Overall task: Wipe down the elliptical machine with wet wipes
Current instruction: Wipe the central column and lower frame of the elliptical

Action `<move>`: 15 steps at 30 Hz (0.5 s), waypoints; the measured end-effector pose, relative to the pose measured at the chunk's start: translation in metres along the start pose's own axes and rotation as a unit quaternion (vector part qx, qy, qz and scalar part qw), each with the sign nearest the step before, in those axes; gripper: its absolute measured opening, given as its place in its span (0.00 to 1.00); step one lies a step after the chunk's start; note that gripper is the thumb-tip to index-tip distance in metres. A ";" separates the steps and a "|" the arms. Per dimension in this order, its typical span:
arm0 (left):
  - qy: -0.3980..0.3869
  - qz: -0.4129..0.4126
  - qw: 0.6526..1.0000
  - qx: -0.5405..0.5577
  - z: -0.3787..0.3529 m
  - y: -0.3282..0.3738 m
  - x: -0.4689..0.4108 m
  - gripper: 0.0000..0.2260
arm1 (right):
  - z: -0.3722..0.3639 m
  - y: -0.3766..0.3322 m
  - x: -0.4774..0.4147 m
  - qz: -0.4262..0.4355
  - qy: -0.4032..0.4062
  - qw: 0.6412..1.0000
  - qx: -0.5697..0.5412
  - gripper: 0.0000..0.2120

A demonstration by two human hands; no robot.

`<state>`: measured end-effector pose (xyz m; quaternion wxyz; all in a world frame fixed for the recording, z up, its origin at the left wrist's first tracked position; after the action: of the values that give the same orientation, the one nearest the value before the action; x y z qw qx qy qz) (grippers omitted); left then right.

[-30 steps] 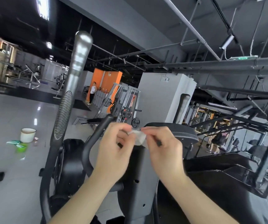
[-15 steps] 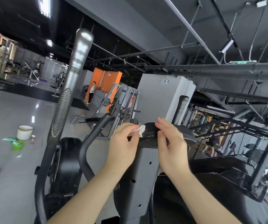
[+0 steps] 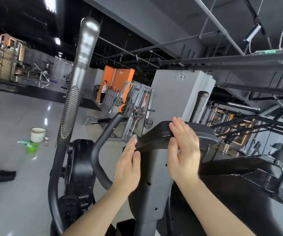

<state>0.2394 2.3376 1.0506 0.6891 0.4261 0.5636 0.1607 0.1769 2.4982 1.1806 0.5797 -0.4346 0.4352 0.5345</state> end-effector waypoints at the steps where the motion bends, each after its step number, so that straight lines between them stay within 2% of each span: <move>1: 0.002 0.032 0.999 0.002 0.001 -0.010 0.000 0.22 | -0.001 0.000 0.001 -0.001 0.003 1.000 0.002 0.21; 3: 0.006 0.050 0.998 0.045 -0.001 -0.009 0.002 0.22 | -0.002 0.000 0.002 0.000 0.014 1.000 0.003 0.20; 7: -0.011 -0.094 0.990 0.102 -0.012 0.057 0.016 0.24 | -0.002 -0.002 0.003 0.015 0.034 0.999 0.005 0.19; 10: -0.014 -0.123 0.989 0.082 -0.018 0.056 0.013 0.26 | -0.003 -0.001 0.004 0.013 0.032 0.999 0.007 0.20; 12: 0.001 -0.081 0.994 0.077 -0.017 0.024 0.007 0.27 | -0.003 0.000 0.004 0.013 0.033 0.999 0.004 0.20; 15: 0.029 0.093 0.992 0.077 -0.010 -0.046 -0.001 0.23 | -0.003 -0.001 0.004 0.019 0.036 0.999 0.007 0.20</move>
<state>0.2181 2.3144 1.0162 0.6200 0.5236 0.5519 0.1922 0.1778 2.4959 1.1762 0.5564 -0.4409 0.4682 0.5262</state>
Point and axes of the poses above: each hand's wrist, its own x-axis away from the middle knuckle, its own z-axis out of the back of the hand, y = z × x, the point moved 9 cm from there along -x, towards the middle knuckle, and after that the axes turned 5 degrees about x, right-handed, at the moved point
